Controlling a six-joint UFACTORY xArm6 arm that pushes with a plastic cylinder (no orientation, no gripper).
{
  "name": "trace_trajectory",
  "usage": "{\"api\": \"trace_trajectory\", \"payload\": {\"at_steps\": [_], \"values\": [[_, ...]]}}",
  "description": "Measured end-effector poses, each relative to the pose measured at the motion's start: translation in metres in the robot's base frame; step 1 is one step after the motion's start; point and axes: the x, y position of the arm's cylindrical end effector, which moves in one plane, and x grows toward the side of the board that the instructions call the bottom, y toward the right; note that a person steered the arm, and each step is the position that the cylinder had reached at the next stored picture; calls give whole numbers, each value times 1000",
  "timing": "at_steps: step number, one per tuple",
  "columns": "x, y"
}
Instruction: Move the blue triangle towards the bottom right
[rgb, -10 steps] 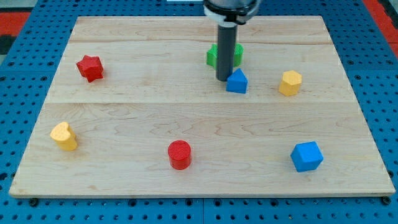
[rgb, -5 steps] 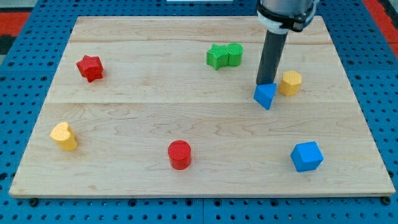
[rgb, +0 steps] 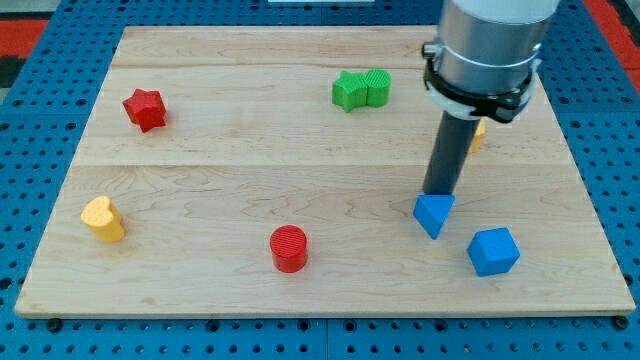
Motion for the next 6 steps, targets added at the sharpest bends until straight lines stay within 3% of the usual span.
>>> {"api": "trace_trajectory", "payload": {"at_steps": [2,3,4,6], "values": [[-32,-55],[-2,-78],[7,-78],[14,3]]}}
